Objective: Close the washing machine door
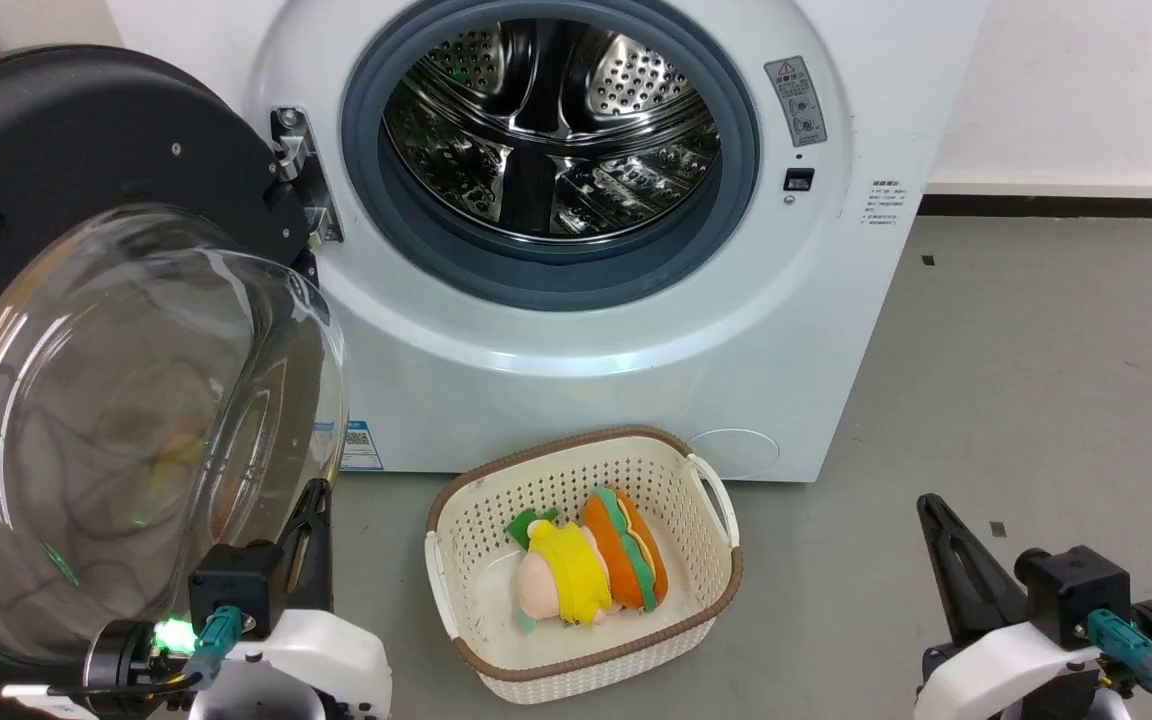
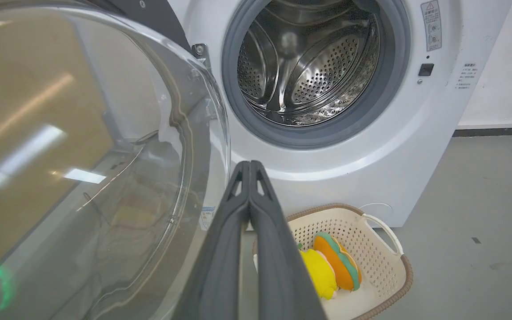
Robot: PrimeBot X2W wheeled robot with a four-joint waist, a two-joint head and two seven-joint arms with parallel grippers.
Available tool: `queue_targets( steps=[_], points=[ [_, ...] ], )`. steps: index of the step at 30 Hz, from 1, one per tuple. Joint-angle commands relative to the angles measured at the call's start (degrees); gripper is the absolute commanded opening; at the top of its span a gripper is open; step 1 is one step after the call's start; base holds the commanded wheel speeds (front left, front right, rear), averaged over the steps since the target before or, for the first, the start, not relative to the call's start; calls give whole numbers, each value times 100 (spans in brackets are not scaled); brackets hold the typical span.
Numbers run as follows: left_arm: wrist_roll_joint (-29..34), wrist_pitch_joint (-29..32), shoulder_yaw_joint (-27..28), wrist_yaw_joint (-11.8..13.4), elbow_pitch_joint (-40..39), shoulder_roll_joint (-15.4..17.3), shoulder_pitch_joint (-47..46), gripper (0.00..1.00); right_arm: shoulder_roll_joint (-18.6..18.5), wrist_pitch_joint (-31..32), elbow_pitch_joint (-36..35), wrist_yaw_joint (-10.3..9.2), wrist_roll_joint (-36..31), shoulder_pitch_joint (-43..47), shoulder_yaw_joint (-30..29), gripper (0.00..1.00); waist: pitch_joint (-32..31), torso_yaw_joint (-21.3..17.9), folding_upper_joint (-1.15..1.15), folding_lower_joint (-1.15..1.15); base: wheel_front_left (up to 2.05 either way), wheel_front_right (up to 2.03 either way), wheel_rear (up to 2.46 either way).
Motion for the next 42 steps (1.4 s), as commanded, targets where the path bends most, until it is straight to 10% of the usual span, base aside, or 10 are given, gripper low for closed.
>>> queue_targets(
  steps=[1,9,10,20,22,23,42],
  points=[
    [16,2,8,-25,-25,-7,80,0,19,2,-26,5,-44,-66,5,0,0,0,0,0,0,0,0],
    [16,2,8,-25,-25,-7,80,0,19,2,-26,5,-44,-66,5,0,0,0,0,0,0,0,0],
    [0,0,0,0,0,0,1,100,0,0,0,0,1,0,0,100,0,0,0,0,0,0,0],
    [-41,-93,-51,106,-4,0,-20,93,1,-93,-5,0,121,-2,-69,100,14,14,0,0,0,0,0],
    [-54,-117,-63,124,-17,-1,-29,5,2,-117,-9,0,152,-2,-81,100,19,27,0,0,0,0,0],
    [-57,-129,-69,129,-24,-1,-34,0,2,-129,-12,0,170,-2,-86,100,22,36,0,0,0,0,0],
    [-149,-344,21,63,-618,38,-403,0,4,-344,-7,1,451,-30,-182,100,96,365,0,0,0,0,0]
  ],
)
